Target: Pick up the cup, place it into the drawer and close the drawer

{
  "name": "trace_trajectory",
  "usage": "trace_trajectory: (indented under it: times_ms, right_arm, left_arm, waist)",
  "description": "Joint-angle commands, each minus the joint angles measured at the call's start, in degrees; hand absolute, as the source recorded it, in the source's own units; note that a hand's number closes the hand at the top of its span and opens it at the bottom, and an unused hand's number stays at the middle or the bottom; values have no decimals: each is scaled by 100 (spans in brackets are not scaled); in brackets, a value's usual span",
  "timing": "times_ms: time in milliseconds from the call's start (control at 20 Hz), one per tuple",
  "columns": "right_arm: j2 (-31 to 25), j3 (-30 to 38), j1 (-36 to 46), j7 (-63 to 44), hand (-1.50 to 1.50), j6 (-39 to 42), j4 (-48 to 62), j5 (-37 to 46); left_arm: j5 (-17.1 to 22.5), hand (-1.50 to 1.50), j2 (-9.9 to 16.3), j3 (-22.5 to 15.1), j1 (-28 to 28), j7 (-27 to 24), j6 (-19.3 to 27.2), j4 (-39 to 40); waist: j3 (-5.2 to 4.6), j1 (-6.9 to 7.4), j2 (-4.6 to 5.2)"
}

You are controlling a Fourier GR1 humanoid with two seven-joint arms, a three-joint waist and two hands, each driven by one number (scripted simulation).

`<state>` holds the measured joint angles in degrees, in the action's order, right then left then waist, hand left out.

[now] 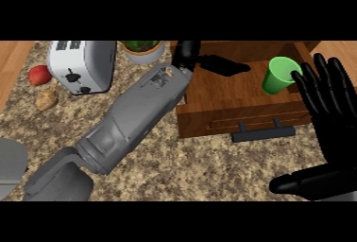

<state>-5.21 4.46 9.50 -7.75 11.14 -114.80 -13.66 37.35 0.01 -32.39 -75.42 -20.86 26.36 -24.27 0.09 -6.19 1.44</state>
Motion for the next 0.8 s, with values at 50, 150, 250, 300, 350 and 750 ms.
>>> trace_trajectory:
  times_ms: [50,150,250,300,350,750]
  right_arm:
    - [-167,306,-191,17,-150,292,4,-530]
    - [-79,113,-143,-209,-150,161,-203,-467]
    - [-262,314,-474,-298,-150,346,-525,-756]
    - [-255,336,-314,-203,-150,320,-264,-667]
    - [-401,416,-313,-242,-150,474,-147,-771]
    - [-1028,335,-409,-317,150,925,-522,-191]
  left_arm:
    - [440,-150,-1,286,65,-555,-271,-181]
    - [709,-150,-1,286,-8,-513,-114,-595]
    - [665,-150,-1,550,-89,-739,-395,-325]
    - [772,-150,-1,435,25,-552,-336,-672]
    - [781,-150,-1,582,143,-815,-521,-535]
    - [814,-150,822,959,948,-307,-431,-1751]
  waist:
    - [-3,160,-39]
    - [-5,187,-79]
    - [-6,297,-101]
    - [-6,392,-117]
    - [-6,415,-106]
    - [-15,741,-197]
